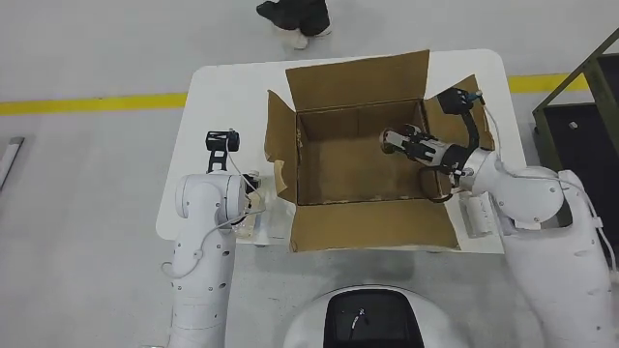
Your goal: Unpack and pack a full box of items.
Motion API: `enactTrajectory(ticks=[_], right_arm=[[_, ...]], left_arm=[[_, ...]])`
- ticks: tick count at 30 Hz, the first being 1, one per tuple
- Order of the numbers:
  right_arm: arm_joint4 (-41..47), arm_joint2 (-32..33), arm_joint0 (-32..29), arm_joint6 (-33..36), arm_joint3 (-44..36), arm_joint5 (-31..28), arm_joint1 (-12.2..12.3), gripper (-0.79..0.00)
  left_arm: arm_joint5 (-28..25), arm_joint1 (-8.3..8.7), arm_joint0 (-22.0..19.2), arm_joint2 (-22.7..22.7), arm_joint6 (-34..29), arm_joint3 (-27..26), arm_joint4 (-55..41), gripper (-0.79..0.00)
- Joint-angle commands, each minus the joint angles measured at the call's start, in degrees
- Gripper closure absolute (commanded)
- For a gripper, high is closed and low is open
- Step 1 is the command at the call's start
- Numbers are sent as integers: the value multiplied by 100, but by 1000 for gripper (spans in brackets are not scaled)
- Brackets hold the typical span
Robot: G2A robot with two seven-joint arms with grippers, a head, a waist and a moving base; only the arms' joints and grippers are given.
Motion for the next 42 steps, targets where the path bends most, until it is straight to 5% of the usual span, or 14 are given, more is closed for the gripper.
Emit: enactTrajectory(ticks=[1, 16, 27, 42], right_arm=[[-87, 8, 6, -134, -145, -111, 20, 0], [-938, 1747, 28, 192, -1562, -531, 380, 0], [-1887, 2832, -772, 1195, -1575, -306, 614, 0], [-2726, 2508, -2070, 2369, -1415, -846, 788, 0]], left_arm=[[0, 0, 0, 0, 0, 0, 0, -785], [0, 0, 0, 0, 0, 0, 0, -785], [0, 0, 0, 0, 0, 0, 0, -785], [0, 0, 0, 0, 0, 0, 0, -785]])
